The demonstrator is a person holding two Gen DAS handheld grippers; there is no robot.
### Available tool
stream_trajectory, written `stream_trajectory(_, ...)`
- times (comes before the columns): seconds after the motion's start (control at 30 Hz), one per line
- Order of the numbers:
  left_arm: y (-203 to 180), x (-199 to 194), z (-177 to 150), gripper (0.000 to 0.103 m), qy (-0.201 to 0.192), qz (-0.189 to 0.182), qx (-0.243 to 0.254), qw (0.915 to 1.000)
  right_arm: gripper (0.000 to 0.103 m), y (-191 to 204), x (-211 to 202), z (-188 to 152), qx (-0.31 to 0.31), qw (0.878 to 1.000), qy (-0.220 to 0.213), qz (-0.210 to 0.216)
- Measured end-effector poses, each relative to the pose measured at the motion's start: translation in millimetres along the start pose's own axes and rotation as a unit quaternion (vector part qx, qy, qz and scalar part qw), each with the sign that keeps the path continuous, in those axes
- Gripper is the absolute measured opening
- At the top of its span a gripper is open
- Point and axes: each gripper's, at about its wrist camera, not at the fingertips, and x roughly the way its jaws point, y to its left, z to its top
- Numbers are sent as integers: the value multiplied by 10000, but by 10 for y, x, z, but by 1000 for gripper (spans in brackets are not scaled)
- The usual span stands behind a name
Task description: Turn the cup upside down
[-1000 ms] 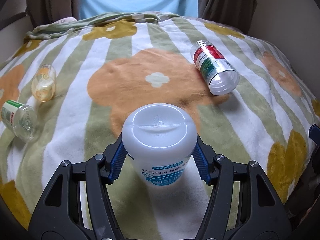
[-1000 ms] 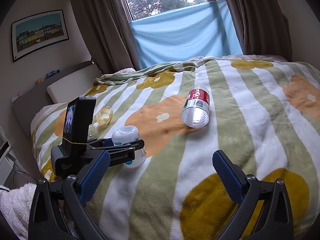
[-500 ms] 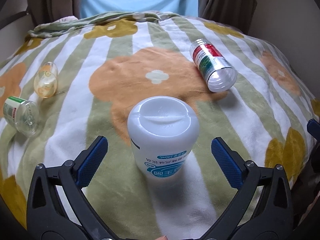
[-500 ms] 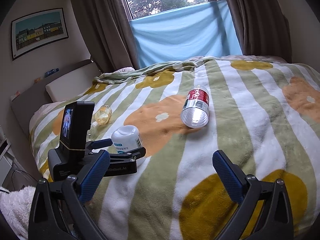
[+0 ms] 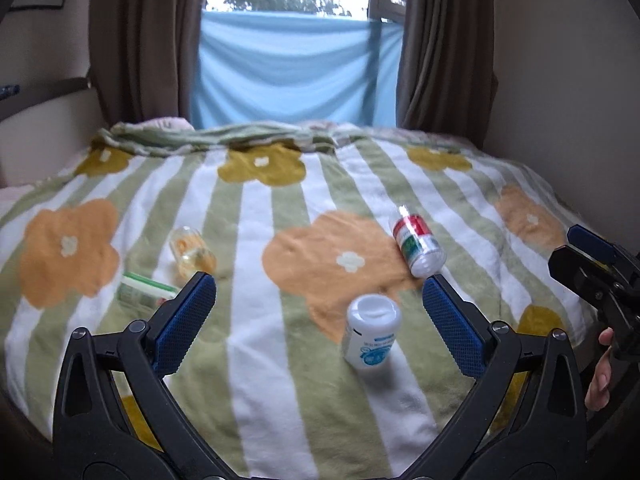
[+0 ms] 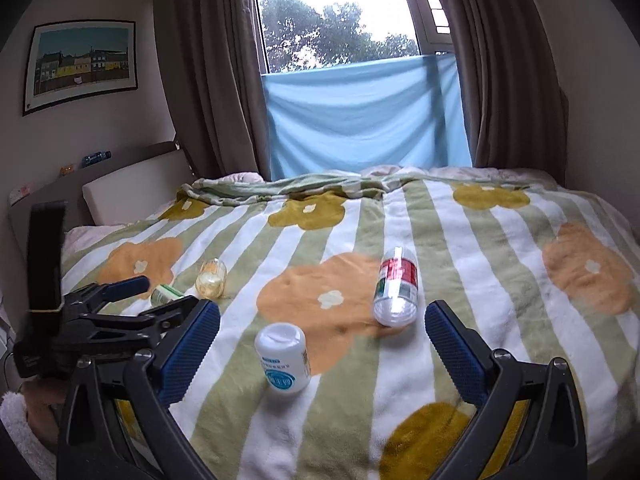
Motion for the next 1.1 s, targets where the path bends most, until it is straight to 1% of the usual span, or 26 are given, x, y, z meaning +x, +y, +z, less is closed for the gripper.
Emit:
stream_trajectory(0.13, 206, -412, 171, 103, -552, 221, -71, 9982, 103, 216, -151, 194, -116, 9983, -427, -384)
stream_trajectory(0.23, 315, -585, 186, 103, -801, 412, -35, 9959, 103, 373, -218, 229, -362, 9949, -645, -689)
stream_trajectory(0.27, 350, -632, 169, 103, -860, 502, -14, 9950, 103, 416, -228, 228, -439, 9934, -706, -794)
stream_trajectory(0.33, 410, -685, 118, 103, -912, 545, -30, 9943, 103, 475, -235, 216, -524, 9910, -755, -971)
stream_trajectory(0.43, 495, -715, 26, 103, -916, 464, -146, 9946, 103, 499, -229, 192, -489, 9914, -716, -976)
stream_trajectory(0.57, 510, -708, -30, 103, -919, 461, -127, 9946, 103, 526, -227, 177, -468, 9911, -704, -1029)
stream_trajectory(1.1, 396, -698, -2, 103, -1044, 446, 5, 9935, 103, 539, -238, 165, -434, 9914, -714, -1009)
